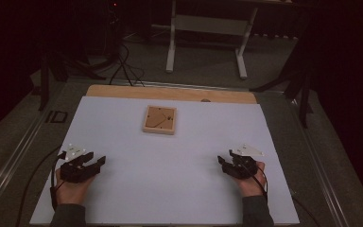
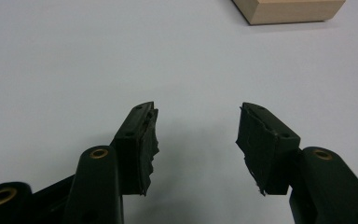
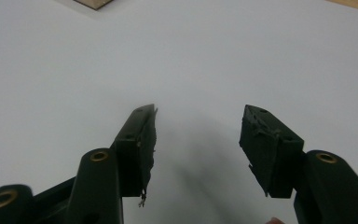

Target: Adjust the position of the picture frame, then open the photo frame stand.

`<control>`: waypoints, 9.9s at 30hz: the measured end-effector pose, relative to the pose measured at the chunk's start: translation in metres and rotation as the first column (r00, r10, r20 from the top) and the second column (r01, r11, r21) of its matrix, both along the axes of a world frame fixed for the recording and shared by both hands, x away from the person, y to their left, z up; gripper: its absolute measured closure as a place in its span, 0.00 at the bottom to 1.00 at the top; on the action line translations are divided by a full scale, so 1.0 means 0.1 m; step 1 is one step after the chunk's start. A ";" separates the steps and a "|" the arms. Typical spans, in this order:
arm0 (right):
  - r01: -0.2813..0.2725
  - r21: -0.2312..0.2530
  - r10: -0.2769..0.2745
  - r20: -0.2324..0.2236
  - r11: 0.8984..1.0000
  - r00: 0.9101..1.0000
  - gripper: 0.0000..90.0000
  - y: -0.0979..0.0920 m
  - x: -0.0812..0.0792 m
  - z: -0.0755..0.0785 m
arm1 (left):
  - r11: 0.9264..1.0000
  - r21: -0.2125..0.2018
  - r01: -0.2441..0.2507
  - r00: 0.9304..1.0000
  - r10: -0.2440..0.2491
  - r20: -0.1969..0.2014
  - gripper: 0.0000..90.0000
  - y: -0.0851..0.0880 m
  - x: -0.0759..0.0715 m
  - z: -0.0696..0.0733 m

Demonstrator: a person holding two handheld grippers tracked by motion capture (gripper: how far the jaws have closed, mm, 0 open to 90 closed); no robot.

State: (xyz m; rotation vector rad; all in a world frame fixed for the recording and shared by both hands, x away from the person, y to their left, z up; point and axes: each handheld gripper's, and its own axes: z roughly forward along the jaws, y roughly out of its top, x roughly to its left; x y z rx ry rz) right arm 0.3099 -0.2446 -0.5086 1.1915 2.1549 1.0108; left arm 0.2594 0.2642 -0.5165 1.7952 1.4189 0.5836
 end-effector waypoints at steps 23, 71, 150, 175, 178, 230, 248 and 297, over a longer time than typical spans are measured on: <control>-0.109 0.034 0.106 0.080 0.993 0.991 0.67 0.48 0.11 0.31 | 1.000 0.004 0.020 1.000 -0.019 -0.011 0.51 -0.04 -0.04 0.00; -0.125 0.046 0.123 0.029 0.991 0.992 0.79 1.50 1.06 0.16 | 0.999 0.020 0.030 1.000 -0.030 0.005 0.51 -0.05 -0.02 0.00; -0.043 0.078 0.051 -0.093 0.996 0.994 0.86 1.58 1.11 -0.09 | 0.984 0.075 0.160 0.987 -0.161 0.019 0.51 -0.57 0.10 0.01; -0.052 0.091 0.061 -0.094 0.994 0.994 0.86 1.41 1.00 -0.10 | 0.965 0.150 0.217 0.975 -0.222 0.017 0.61 -1.22 0.57 -0.02; -0.054 0.091 0.063 -0.094 0.994 0.994 0.86 1.39 0.99 -0.10 | 0.966 0.142 0.215 0.976 -0.218 0.011 0.64 -1.28 0.65 -0.04; -0.149 0.036 0.152 -0.099 0.988 0.983 0.85 1.16 0.47 -0.05 | 0.929 0.170 0.330 0.944 -0.321 -0.079 0.83 -1.60 0.52 -0.17; -0.152 0.026 0.154 -0.087 0.988 0.984 0.85 1.16 0.25 -0.05 | 0.931 0.130 0.341 0.940 -0.336 -0.059 0.83 -1.56 0.36 -0.20; -0.199 0.061 0.199 0.003 0.978 0.980 0.99 0.95 0.09 0.05 | 0.917 0.035 0.397 0.917 -0.398 0.027 0.62 -1.47 0.32 0.16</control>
